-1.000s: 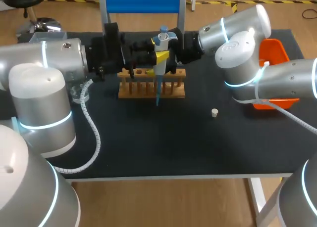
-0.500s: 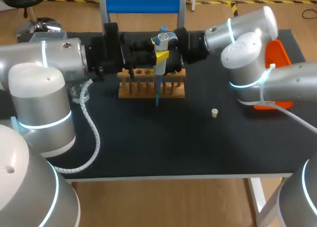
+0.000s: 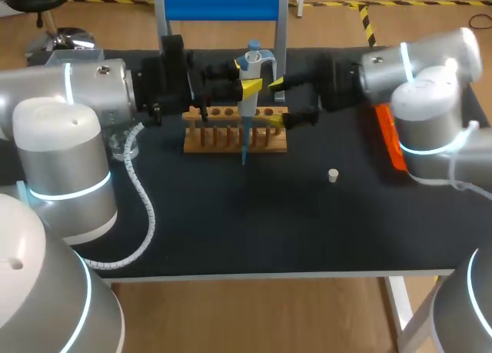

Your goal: Invert the test tube, pick up the pipette, mount the tip to pipette, aspirate from beaker and dispense into the tube, eject the tip, return the pipette, and cap with the stopper.

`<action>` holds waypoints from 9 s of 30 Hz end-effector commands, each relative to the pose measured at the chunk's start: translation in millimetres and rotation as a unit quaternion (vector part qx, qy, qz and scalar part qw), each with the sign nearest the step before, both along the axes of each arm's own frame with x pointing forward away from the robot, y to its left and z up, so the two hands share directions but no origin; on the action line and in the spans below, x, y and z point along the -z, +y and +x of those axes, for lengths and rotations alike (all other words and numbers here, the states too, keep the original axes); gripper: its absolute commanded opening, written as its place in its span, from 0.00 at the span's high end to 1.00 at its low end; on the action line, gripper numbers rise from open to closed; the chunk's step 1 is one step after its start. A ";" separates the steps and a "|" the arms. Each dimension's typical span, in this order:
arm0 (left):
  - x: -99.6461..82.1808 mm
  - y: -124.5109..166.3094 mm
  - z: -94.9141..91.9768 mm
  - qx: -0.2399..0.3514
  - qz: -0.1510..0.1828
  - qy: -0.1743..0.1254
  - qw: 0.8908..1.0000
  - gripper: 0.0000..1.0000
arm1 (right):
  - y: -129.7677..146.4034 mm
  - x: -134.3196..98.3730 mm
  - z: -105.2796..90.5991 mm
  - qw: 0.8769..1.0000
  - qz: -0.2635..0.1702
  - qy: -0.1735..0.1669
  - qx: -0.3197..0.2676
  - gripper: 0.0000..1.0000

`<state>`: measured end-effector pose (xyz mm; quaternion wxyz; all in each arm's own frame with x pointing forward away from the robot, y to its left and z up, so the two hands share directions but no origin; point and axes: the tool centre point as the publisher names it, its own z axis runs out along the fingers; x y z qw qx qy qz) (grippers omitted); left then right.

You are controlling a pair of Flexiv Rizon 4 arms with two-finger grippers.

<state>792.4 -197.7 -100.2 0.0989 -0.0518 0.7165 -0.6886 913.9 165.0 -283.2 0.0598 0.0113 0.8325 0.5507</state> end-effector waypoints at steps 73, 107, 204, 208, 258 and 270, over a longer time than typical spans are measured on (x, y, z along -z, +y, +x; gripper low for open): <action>0.6 0.0 0.1 0.000 -0.002 -0.001 1.000 1.00 | 55.1 -133.8 -121.6 0.974 0.205 0.034 -0.086 0.10; 0.6 0.0 0.1 0.000 -0.002 -0.001 1.000 1.00 | 77.6 -136.8 -118.5 0.971 0.208 0.040 -0.112 0.52; 0.6 0.0 0.1 0.000 -0.002 -0.001 1.000 0.00 | -277.2 -142.9 -22.2 0.974 0.190 -0.008 -0.126 1.00; 0.6 0.0 0.1 0.000 -0.002 -0.001 1.000 0.00 | -285.0 -139.1 -20.5 0.974 0.193 -0.008 -0.120 1.00; 0.6 0.0 0.1 0.000 -0.002 -0.001 1.000 0.00 | -307.6 -121.5 -10.8 0.974 0.203 -0.006 -0.102 1.00; 0.6 0.0 0.1 0.000 -0.002 -0.001 1.000 0.00 | -307.6 -121.5 -10.8 0.974 0.203 -0.006 -0.102 1.00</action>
